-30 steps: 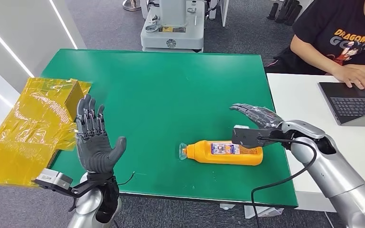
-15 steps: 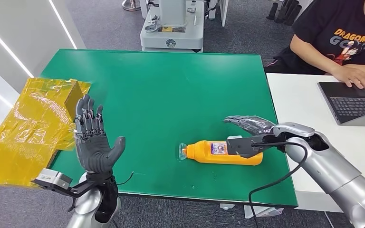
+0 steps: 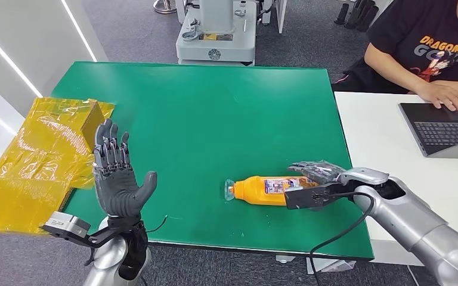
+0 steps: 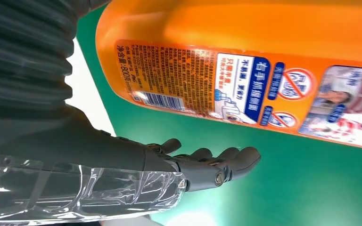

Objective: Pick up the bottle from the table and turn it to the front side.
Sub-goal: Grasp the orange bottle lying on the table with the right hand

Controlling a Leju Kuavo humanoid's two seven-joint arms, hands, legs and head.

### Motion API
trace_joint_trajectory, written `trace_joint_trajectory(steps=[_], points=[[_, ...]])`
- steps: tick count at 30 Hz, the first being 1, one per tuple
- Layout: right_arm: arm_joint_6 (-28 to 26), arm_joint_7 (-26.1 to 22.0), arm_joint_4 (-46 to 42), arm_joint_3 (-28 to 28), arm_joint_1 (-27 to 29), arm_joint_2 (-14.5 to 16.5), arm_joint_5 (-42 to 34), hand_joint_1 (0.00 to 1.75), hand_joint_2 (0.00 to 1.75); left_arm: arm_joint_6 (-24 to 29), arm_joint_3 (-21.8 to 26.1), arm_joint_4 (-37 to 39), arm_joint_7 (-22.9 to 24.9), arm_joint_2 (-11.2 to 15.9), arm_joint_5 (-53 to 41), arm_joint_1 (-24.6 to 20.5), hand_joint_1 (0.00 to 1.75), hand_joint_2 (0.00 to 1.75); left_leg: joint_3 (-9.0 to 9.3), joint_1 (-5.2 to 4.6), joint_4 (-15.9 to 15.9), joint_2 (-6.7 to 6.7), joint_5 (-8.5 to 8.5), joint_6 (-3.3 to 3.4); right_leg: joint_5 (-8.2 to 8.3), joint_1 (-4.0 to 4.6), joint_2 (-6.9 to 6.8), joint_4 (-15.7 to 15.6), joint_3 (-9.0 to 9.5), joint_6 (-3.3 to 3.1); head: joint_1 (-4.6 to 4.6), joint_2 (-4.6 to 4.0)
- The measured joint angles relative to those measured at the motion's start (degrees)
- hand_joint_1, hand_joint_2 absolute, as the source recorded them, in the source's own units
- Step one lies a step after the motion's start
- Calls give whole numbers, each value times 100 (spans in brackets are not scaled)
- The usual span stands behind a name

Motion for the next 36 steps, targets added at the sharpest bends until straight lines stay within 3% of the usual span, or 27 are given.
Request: trace_joint_trajectory(steps=[11,17,21,36], points=[[-676,61,113,78,517,-64,190,0,175,-27,0,0,1,-19,-60,2,0,175,2,0,0,2,-2,2,-2,0,3,-1,0,1,-1,0],[-1221,13,109,-188,828,-45,549,0,175,-58,2,0,7,-34,-81,1,0,175,5,1,-1,3,-3,2,-2,1,2,-2,5,2,0,0],[-1452,-94,90,-404,1008,-20,747,175,175,-75,2,0,8,-54,-97,2,0,175,9,1,0,4,-2,3,-2,1,3,-2,9,2,0,0],[-2215,-141,-425,-1486,2001,255,1533,175,175,-171,0,0,14,-76,-120,-4,0,175,8,1,-1,2,-3,3,-3,1,2,-1,8,2,-1,0]])
